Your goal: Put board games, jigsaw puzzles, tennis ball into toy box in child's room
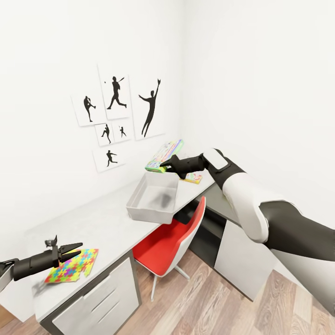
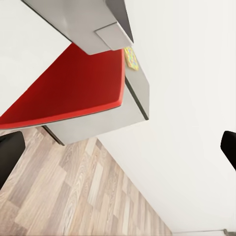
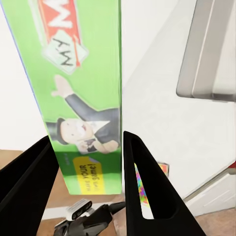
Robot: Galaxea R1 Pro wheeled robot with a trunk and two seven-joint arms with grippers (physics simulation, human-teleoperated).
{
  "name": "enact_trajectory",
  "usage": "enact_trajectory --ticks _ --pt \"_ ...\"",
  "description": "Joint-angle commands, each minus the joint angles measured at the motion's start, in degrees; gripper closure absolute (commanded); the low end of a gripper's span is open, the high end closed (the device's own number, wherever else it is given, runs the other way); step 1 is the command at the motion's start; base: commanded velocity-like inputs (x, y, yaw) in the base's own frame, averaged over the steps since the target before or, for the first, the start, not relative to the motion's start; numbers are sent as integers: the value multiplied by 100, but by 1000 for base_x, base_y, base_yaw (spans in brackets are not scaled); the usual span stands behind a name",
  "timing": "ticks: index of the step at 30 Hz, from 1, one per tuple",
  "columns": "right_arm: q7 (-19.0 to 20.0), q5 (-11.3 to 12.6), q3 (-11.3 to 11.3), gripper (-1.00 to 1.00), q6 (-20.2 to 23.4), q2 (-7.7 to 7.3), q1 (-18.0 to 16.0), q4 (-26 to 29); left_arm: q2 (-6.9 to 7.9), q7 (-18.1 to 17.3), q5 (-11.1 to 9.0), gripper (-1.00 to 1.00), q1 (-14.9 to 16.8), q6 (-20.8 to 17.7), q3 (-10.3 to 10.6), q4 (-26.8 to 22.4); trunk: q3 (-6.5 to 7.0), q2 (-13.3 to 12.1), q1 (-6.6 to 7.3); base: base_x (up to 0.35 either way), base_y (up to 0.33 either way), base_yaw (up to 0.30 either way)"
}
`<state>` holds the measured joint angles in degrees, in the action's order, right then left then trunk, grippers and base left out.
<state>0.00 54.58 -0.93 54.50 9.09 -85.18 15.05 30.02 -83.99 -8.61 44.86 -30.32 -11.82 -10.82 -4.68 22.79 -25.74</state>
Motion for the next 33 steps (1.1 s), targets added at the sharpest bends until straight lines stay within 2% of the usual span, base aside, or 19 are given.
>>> enact_trajectory --ticks 1,6,9,10,12,16,26,27,33 --pt "3 -11 -8 100 18 6 -4 5 3 -20 -31 -100 5 -64 26 1 -13 13 -4 27 -5 0" --pt "15 -2 -14 100 95 36 1 14 8 1 -18 -100 5 -162 24 0 -13 13 -4 96 -90 0" --pt "-2 2 -10 100 320 85 1 -4 59 57 0 -100 39 -582 13 -145 -13 13 -4 164 -170 0" --pt "-5 8 -7 100 404 91 2 -20 72 154 4 -100 28 -781 25 -416 -13 13 -4 83 -84 0" --pt "-1 14 -5 100 461 91 0 -29 76 302 18 -100 -2 -942 34 -754 -13 13 -4 43 -44 0" --pt "20 13 -4 100 465 91 -5 -18 96 377 23 -100 -24 -1159 32 -1020 -13 13 -4 16 -16 0" --pt "18 8 8 100 453 91 -7 -5 159 313 25 -100 -30 -1566 26 -1096 -13 13 -4 1 -1 0" --pt "21 8 14 100 456 91 -5 -4 204 313 26 -100 -30 -1654 26 -1097 -13 13 -4 0 0 0" --pt "26 8 36 100 449 91 1 -2 237 325 26 -100 -30 -1762 38 -1097 -13 13 -4 0 0 0"
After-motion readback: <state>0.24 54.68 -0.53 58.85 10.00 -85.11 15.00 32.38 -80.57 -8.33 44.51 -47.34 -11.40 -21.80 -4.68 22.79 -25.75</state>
